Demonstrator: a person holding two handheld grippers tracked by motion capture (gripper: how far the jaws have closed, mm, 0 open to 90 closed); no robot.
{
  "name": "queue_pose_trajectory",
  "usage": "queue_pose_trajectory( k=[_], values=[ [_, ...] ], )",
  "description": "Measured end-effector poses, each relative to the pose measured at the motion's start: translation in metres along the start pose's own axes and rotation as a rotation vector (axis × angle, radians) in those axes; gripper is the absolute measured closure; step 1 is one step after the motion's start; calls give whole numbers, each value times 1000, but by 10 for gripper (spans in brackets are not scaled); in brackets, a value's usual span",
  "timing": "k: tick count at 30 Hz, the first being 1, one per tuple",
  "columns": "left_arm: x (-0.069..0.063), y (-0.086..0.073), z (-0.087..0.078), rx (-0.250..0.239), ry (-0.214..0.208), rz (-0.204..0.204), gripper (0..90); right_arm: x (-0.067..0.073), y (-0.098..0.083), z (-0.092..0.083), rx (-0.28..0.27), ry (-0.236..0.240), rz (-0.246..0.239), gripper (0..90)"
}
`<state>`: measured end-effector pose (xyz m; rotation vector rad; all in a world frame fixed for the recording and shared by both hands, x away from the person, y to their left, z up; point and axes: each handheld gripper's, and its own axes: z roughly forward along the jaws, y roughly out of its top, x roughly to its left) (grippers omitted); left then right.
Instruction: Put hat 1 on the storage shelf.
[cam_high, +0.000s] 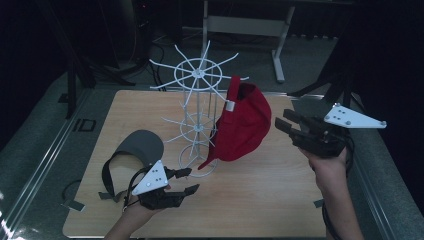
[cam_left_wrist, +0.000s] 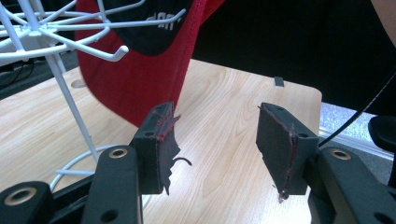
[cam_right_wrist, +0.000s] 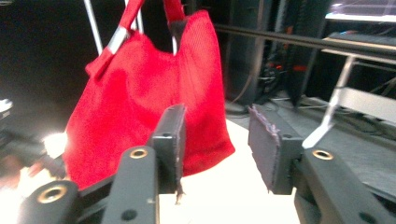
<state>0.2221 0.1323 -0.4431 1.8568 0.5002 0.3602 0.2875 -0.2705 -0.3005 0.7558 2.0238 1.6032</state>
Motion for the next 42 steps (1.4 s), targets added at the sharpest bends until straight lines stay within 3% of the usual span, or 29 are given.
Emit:
queue_pose_trajectory(
  k=[4, 10, 15, 17, 20, 25, 30, 33, 35, 42],
  values=[
    [0, -1, -3, -1, 1, -3, 472, -2, -10, -5, 29, -10, -29, 457],
    [2, -6, -3, 7, 8, -9, 472, -7, -29, -9, 81, -23, 11, 308],
    [4, -11, -6, 14, 15, -22, 472, -15, -49, -9, 106, -39, 34, 319],
    [7, -16, -9, 11, 25, -33, 473, -17, -57, -8, 109, -70, 49, 281],
    [9, -20, -11, 10, 33, -45, 473, -22, -69, -7, 108, -52, 62, 253],
    [10, -25, -13, 16, 43, -52, 473, -31, -91, -4, 127, -58, 102, 199],
    [11, -33, -13, 27, 50, -49, 473, -36, -115, -1, 172, -90, 99, 177],
    [12, -37, -12, 37, 52, -54, 473, -41, -131, 1, 183, -74, 116, 161],
    [12, -39, -12, 41, 56, -56, 472, -44, -142, 1, 194, -107, 121, 161],
    [15, -46, -19, 38, 72, -78, 472, -49, -172, -3, 228, -143, 134, 183]
  ],
)
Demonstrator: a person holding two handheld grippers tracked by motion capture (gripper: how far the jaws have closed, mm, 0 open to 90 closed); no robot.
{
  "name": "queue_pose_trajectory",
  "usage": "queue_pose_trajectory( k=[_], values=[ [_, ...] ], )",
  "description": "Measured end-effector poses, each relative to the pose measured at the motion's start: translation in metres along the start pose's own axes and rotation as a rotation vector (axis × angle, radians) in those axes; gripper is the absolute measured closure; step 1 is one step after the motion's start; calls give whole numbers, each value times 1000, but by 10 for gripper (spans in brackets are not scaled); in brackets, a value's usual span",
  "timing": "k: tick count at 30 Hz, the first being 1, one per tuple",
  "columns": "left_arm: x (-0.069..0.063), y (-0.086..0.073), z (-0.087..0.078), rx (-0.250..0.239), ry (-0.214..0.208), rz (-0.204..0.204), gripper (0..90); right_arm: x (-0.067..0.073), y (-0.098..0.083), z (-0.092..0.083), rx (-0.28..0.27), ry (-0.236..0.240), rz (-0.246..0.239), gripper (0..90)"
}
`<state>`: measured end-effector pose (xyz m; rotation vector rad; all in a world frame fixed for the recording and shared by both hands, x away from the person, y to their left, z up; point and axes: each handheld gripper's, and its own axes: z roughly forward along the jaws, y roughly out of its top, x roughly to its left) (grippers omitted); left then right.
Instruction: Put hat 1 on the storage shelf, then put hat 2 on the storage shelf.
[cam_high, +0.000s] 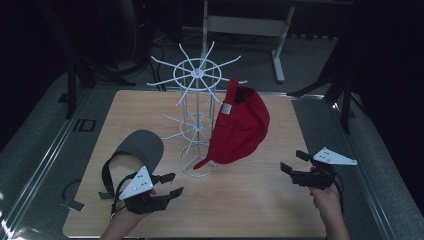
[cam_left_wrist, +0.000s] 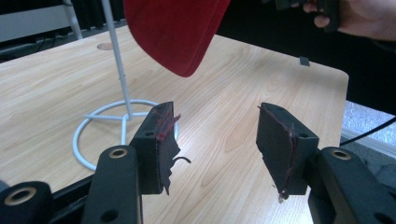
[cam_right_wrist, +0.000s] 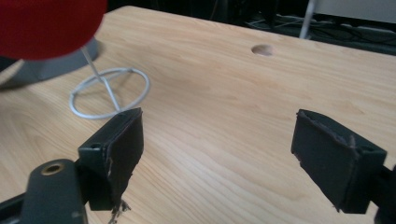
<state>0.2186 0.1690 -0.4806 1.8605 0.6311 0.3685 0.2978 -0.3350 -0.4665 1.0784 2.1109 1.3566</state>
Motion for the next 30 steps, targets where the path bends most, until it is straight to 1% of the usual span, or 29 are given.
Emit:
queue_pose_trajectory(
  k=[1, 2, 3, 4, 6, 8, 9, 11, 12, 13, 14, 15, 16, 18, 19, 20, 21, 22, 23, 24, 25, 26, 27, 28, 29, 30],
  values=[
    [1, -1, -1, -1, 3, -3, 473, 0, -2, 0, 6, -7, 1, 183],
    [1, -2, -2, -1, 4, -5, 472, 0, -5, -1, 11, -18, -7, 183],
    [2, -4, -3, 4, 13, -7, 472, 0, -7, -1, 12, -20, -15, 183],
    [3, -5, -4, 4, 16, -12, 473, -1, -10, -1, 16, -9, -12, 183],
    [4, -9, -6, 5, 24, -17, 472, -3, -15, -1, 20, -1, -18, 177],
    [5, -12, -9, 13, 32, -18, 472, -3, -20, -2, 18, 7, -13, 161],
    [6, -14, -10, 13, 41, -13, 472, -3, -22, -2, 22, 5, -21, 159],
    [7, -16, -13, 16, 45, -12, 471, -3, -28, -3, 23, -11, -49, 160],
    [7, -18, -14, 18, 50, -17, 471, -3, -28, -3, 23, -11, -49, 160],
    [9, -21, -19, 21, 66, -22, 471, -3, -30, -3, 26, -9, -47, 159],
    [9, -21, -19, 21, 66, -22, 472, -3, -30, -3, 26, -9, -47, 159],
    [10, -23, -22, 21, 72, -28, 472, -5, -40, -3, 12, 8, -34, 160],
    [12, -27, -27, 20, 93, -32, 471, -6, -43, -3, 12, 9, -30, 160],
    [15, -31, -34, 20, 121, -38, 471, -7, -48, -2, 19, 5, -26, 160],
    [16, -33, -37, 19, 131, -42, 472, -7, -50, -2, 21, 5, -24, 160],
    [16, -33, -37, 19, 131, -42, 471, -7, -50, -2, 21, 5, -24, 160],
    [19, -37, -44, 21, 167, -48, 471, -8, -55, 0, 25, 7, -18, 160],
    [21, -39, -48, 22, 185, -51, 470, -8, -57, 1, 28, 7, -17, 160],
    [21, -39, -48, 22, 185, -51, 466, -8, -57, 1, 28, 7, -17, 160],
    [22, -41, -52, 25, 203, -56, 466, -9, -59, 1, 30, 8, -17, 160],
    [26, -45, -59, 38, 249, -60, 433, -9, -63, 2, 28, 8, -10, 160],
    [28, -48, -63, 41, 267, -67, 412, -10, -64, 3, 26, 10, -5, 160],
    [28, -48, -63, 41, 267, -67, 396, -10, -66, 2, 20, 12, 1, 160],
    [29, -50, -67, 46, 293, -76, 396, -10, -66, 2, 20, 12, 1, 160],
    [33, -55, -75, 61, 353, -95, 338, -11, -69, 3, 14, 17, 16, 160],
    [33, -55, -75, 61, 353, -95, 316, -11, -69, 3, 14, 17, 16, 160]
  ],
)
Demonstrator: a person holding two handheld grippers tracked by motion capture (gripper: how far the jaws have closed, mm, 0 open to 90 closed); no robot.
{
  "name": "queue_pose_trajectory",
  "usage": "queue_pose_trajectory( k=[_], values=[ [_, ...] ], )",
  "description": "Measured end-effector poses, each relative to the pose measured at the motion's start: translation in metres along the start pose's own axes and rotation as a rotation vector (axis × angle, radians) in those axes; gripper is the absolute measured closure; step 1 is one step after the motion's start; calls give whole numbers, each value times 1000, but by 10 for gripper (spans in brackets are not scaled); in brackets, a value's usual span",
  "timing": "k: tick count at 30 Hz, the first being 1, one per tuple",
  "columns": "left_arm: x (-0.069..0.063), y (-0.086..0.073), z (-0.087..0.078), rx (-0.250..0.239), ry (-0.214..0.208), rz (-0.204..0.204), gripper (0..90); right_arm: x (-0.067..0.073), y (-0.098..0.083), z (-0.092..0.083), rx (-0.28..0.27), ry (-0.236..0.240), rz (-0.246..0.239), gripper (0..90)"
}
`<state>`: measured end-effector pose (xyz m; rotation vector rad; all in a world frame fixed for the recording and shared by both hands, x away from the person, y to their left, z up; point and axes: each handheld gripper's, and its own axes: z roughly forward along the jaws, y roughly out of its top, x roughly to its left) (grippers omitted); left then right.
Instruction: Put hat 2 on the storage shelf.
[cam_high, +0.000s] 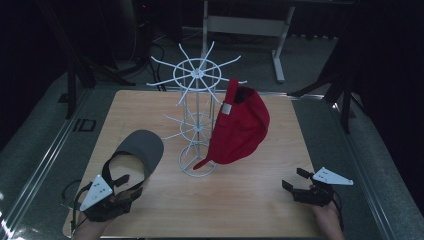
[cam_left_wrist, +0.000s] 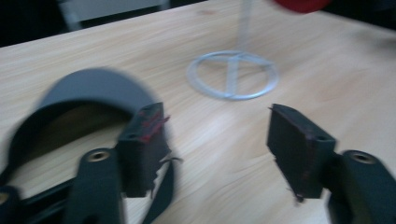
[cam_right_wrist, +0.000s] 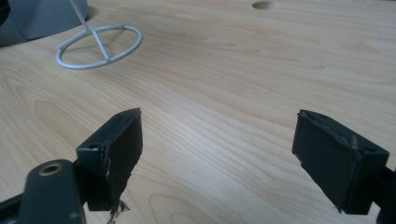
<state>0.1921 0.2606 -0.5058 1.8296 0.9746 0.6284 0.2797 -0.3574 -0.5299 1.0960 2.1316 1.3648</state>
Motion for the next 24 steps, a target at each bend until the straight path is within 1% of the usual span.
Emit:
queue_pose_trajectory(
  k=[1, 2, 4, 5, 6, 7, 8, 9, 10, 11, 12, 13, 15, 16, 17, 18, 19, 20, 22, 23, 24],
  values=[
    [7, -5, -5, 14, 56, -28, 286, 0, -2, 1, 5, -8, 0, 160],
    [7, -5, -5, 14, 56, -28, 279, 0, -2, 1, 5, -8, 0, 160],
    [12, -11, -9, 18, 91, -57, 277, 0, -4, 1, 10, -6, 4, 160],
    [14, -13, -10, 25, 112, -69, 243, 0, -5, 2, 15, -5, 2, 160],
    [18, -19, -12, 38, 133, -100, 228, 0, -5, 2, 18, -4, 2, 160],
    [18, -19, -12, 38, 133, -100, 181, 0, -5, 2, 18, -4, 2, 160],
    [19, -21, -11, 55, 147, -114, 181, 0, -6, 2, 19, -2, 4, 160],
    [20, -24, -11, 72, 141, -124, 150, -1, -7, 2, 22, 0, 7, 160],
    [20, -26, -11, 81, 153, -131, 144, -1, -7, 2, 23, -2, 8, 160],
    [21, -30, -10, 112, 182, -141, 138, -1, -8, 2, 24, 0, 12, 160],
    [21, -30, -10, 112, 182, -141, 137, -1, -8, 2, 25, 0, 13, 160],
    [23, -34, -10, 119, 202, -161, 137, -1, -9, 3, 24, -4, 10, 160],
    [24, -36, -10, 122, 199, -168, 137, -1, -9, 3, 24, -10, 10, 160],
    [25, -39, -9, 144, 213, -170, 138, -1, -11, 3, 25, -28, 15, 160],
    [25, -39, -9, 144, 213, -170, 143, -2, -12, 3, 23, -36, 17, 160],
    [26, -40, -9, 152, 208, -178, 147, -3, -13, 3, 23, -53, 19, 160],
    [27, -44, -7, 175, 223, -195, 148, -3, -14, 2, 19, -75, 15, 160],
    [27, -44, -7, 175, 223, -195, 150, -3, -14, 2, 19, -75, 15, 160],
    [29, -48, -4, 205, 237, -207, 150, -4, -16, 0, -5, -87, 28, 160],
    [31, -51, 0, 230, 237, -225, 155, -5, -18, -2, -25, -103, 39, 160],
    [31, -51, 0, 230, 237, -225, 155, -5, -18, -2, -25, -103, 39, 160]
  ],
)
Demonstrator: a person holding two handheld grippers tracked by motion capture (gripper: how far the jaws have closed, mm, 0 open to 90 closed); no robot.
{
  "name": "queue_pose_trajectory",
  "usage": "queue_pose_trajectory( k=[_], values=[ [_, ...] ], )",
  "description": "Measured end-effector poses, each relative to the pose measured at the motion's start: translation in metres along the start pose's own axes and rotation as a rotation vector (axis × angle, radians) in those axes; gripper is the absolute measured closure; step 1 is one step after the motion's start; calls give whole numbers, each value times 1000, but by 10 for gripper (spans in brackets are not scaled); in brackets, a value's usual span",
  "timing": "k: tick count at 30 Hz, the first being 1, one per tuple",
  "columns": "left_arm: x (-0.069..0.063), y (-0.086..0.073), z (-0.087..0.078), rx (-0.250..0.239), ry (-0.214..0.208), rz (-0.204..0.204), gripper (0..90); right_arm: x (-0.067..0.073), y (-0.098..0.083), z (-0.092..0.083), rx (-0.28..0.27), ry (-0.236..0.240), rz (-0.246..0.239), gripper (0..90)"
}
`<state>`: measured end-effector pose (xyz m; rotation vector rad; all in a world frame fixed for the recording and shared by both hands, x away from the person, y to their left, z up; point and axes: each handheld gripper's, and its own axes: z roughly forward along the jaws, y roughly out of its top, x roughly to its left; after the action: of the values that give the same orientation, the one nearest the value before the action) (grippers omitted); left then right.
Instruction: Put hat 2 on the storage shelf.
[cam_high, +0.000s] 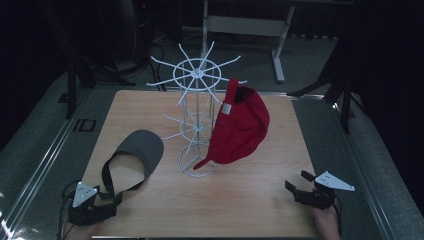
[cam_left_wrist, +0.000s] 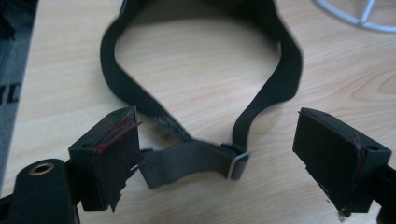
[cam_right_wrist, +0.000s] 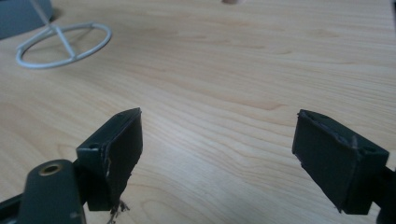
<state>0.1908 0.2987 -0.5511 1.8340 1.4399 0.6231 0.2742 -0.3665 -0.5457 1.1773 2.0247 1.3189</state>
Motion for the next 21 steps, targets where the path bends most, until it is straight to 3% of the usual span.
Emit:
queue_pose_trajectory(
  k=[8, 13, 15, 21],
  values=[
    [3, 0, 19, 89, 28, -11, 161, 0, -5, 0, -3, -8, 5, 160],
    [3, 2, 24, 95, 33, -21, 196, 1, -6, 0, 0, -11, 0, 160],
    [4, 3, 26, 95, 44, -10, 270, 1, -6, -1, -3, -12, 5, 160],
    [3, 5, 27, 96, 69, -1, 364, 1, -5, -1, -2, -12, 6, 160]
  ],
)
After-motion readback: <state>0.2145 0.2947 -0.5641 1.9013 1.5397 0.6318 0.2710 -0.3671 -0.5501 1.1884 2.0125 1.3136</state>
